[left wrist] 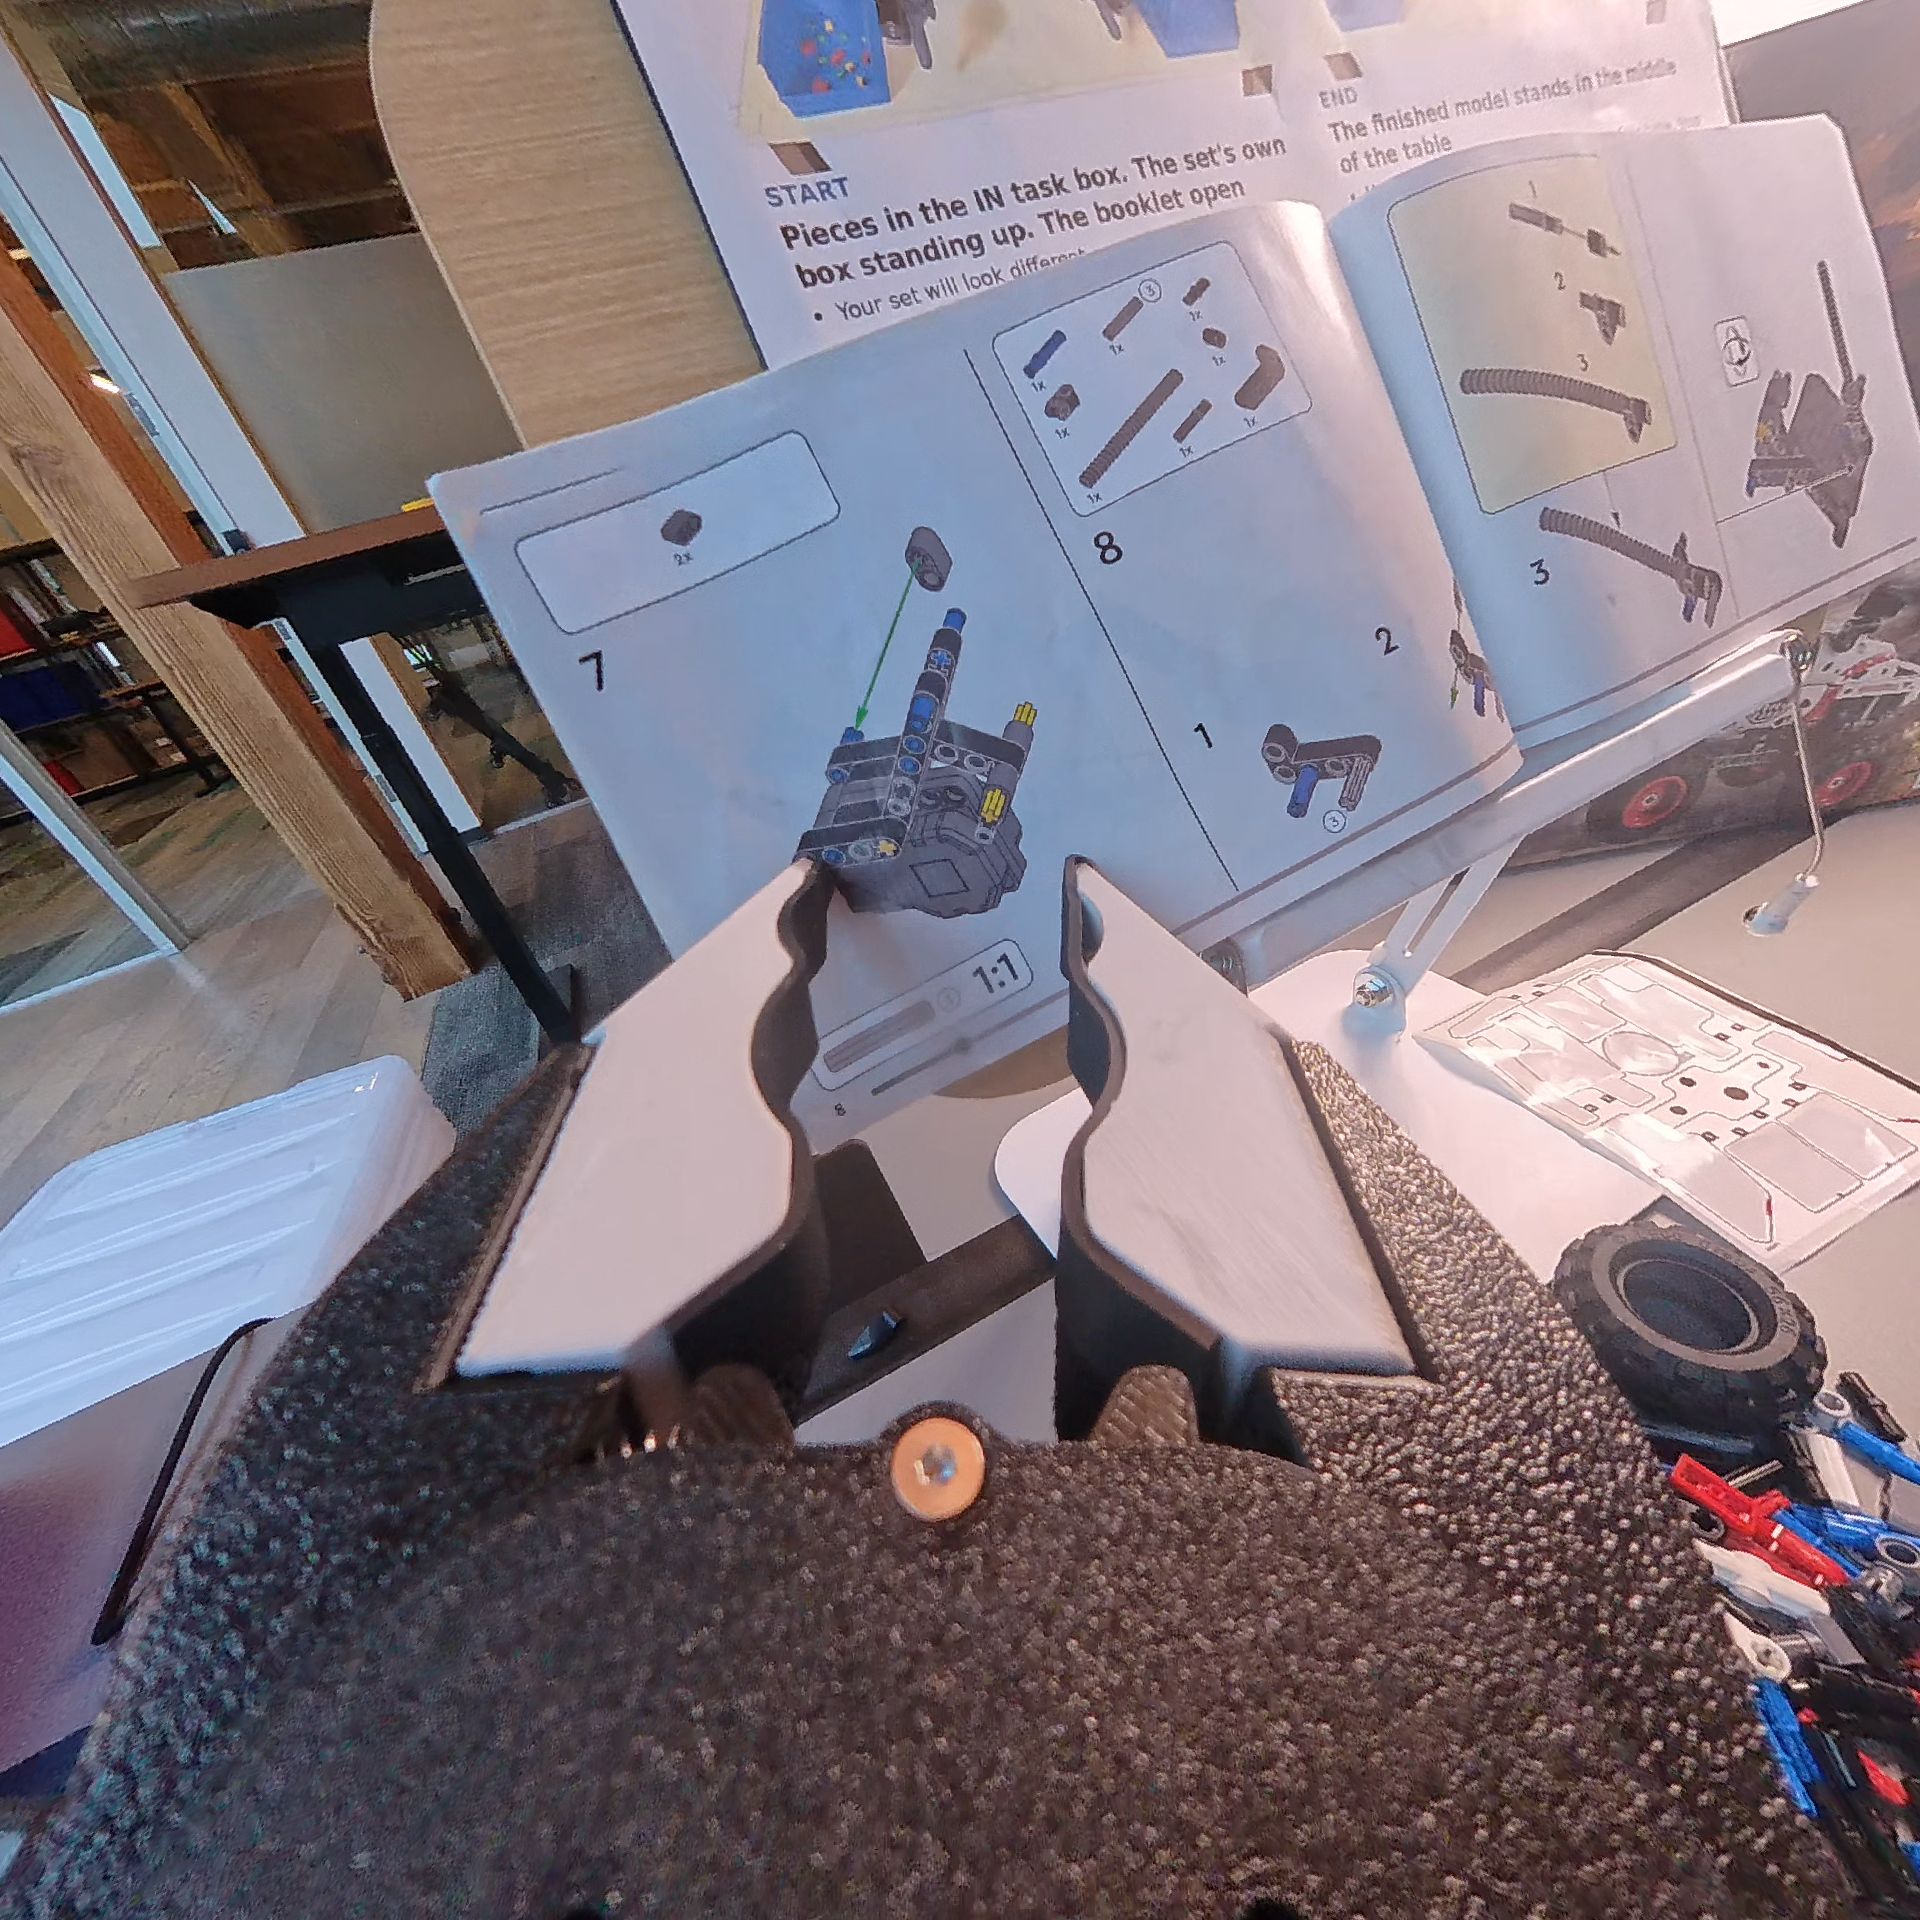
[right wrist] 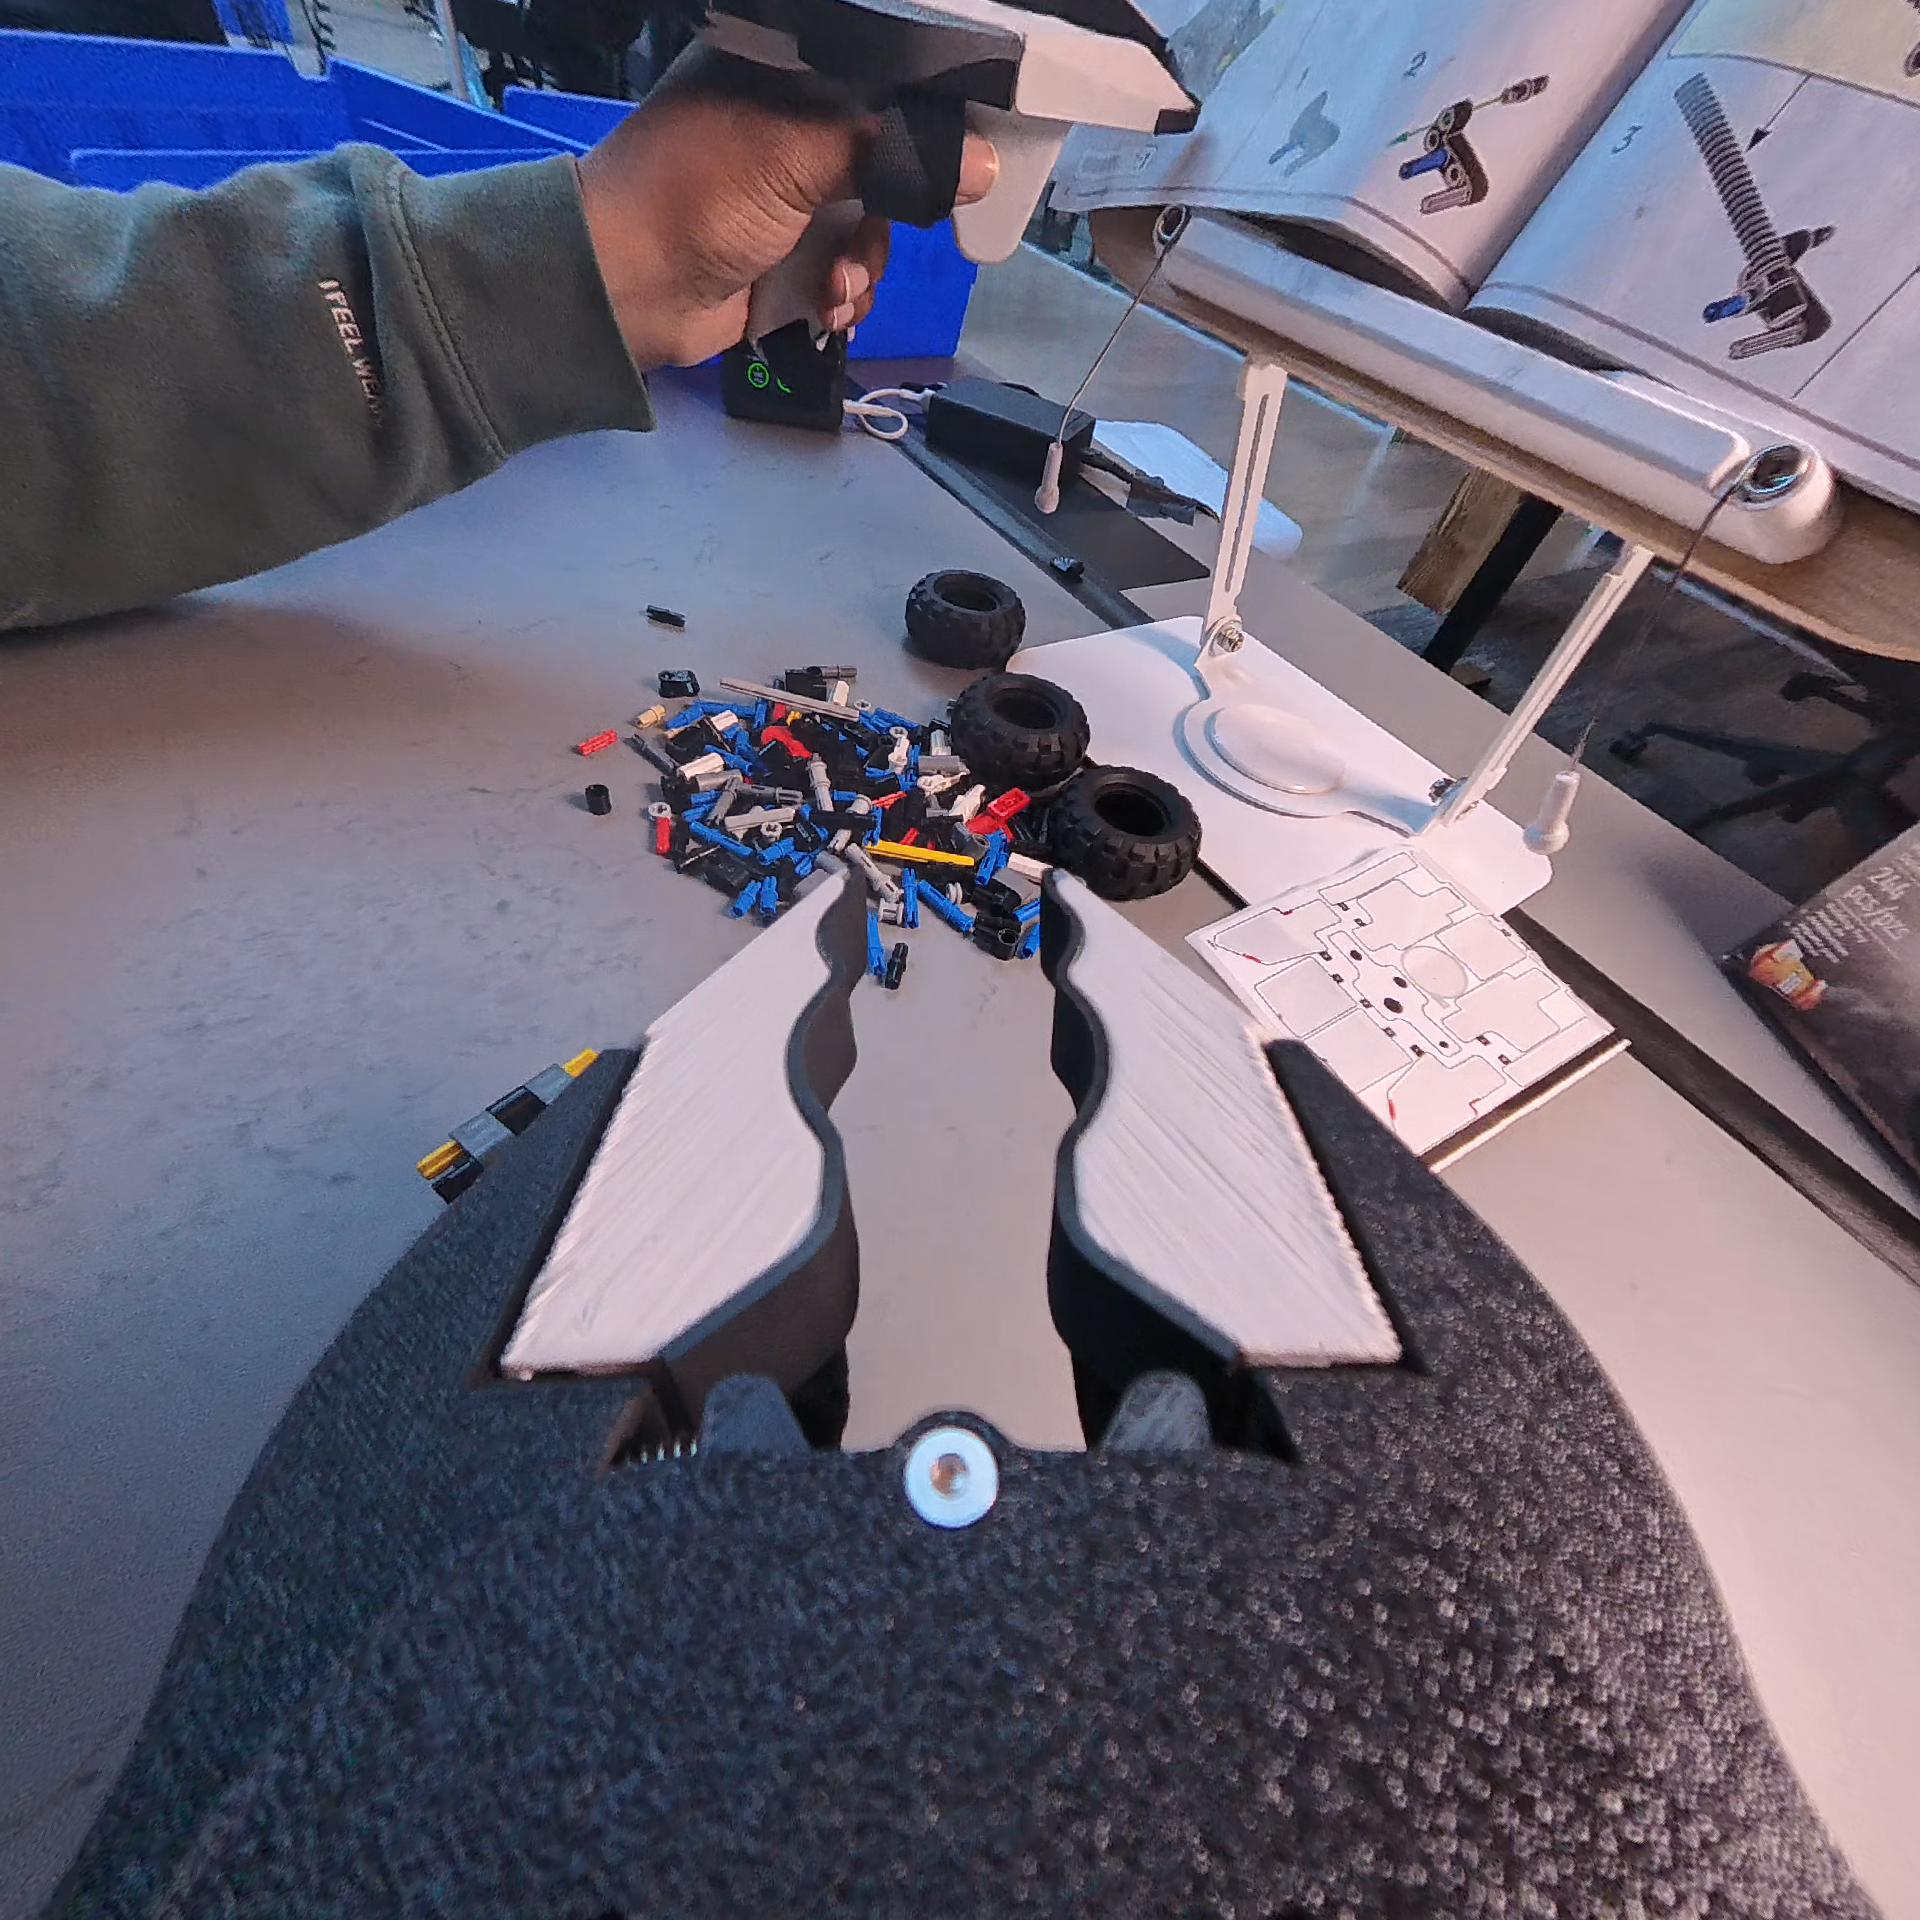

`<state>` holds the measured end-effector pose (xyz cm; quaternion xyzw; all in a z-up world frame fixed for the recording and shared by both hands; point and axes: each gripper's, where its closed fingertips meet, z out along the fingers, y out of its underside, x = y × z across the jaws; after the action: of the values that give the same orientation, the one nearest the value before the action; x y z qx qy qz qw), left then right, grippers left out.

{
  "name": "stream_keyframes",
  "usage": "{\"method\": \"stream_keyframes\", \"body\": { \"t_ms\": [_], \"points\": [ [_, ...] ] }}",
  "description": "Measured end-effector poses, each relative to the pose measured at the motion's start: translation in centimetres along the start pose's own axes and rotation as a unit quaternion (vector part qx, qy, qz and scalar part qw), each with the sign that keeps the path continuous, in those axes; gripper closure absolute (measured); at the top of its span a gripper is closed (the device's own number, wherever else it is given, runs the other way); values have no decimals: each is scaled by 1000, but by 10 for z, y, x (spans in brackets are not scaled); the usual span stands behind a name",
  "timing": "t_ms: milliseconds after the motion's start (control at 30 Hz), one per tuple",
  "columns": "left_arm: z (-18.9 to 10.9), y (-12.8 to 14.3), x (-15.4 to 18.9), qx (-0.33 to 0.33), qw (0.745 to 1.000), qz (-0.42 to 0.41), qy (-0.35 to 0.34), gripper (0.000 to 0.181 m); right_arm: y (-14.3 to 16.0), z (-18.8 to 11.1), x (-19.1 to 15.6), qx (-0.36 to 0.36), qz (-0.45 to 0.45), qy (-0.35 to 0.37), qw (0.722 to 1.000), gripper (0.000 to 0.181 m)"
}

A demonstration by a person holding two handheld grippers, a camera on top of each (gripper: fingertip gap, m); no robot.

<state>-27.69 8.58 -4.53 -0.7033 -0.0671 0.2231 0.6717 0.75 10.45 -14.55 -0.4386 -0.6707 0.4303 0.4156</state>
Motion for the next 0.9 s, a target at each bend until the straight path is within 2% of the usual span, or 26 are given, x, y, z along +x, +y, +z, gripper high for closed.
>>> {"method": "stream_keyframes", "body": {
  "t_ms": [200,500,767,900],
  "points": [
    [0,1,5,-4,1000,-3,10,135,9,6,-6,-17,-21,-2,1000,149],
    [3,-1,18,-3,1000,-4,30,134,11,14,2,-12,3,17,1000,149],
    [4,-5,25,1,999,-5,38,134,-53,54,44,63,18,69,995,149],
    [3,-7,26,3,999,-7,40,134,-97,85,74,92,5,116,989,137]
  ]
}}
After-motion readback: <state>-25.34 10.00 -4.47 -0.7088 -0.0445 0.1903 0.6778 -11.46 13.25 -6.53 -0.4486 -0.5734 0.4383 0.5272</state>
